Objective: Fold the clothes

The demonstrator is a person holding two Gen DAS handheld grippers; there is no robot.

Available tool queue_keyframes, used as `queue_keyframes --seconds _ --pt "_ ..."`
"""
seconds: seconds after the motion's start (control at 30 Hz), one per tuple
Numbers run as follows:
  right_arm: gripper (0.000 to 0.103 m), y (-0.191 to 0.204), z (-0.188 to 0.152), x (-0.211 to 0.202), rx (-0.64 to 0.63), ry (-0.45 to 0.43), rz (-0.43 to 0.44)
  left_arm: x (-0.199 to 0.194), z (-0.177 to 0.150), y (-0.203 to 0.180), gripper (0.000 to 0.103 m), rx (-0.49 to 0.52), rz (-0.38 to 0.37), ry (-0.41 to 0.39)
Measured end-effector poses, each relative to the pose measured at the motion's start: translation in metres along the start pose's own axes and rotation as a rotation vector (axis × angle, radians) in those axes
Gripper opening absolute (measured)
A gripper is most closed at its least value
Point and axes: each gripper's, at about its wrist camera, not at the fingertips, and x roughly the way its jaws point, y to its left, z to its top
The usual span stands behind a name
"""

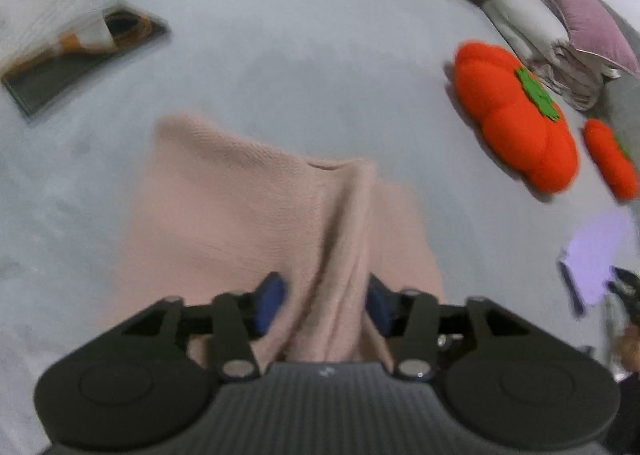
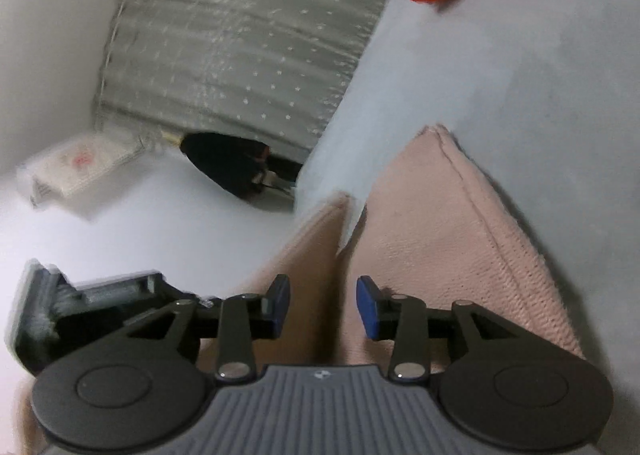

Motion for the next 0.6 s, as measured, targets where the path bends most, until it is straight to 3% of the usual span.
queue_keyframes --seconds 0.2,0.3,0.5,0.6 --pt "0.044 -0.002 0.005 -0.003 0.012 -0.002 0.008 -0.013 -0.001 0.013 0.072 -0.027 -0.140 0.041" --pt "0.044 -0.001 0.007 0.000 0.003 -0.001 0.001 -0.032 -0.003 0.019 0.072 -0.028 -0.274 0.076" --pt "0.047 0.005 0.008 0.006 -0.006 0.016 0.010 -0.088 -0.028 0.043 0.069 0.035 -0.376 -0.084" --pt "0.048 0.011 0.007 0.010 -0.013 0.036 0.025 -0.116 -0.041 0.070 0.067 0.007 -0.363 -0.205"
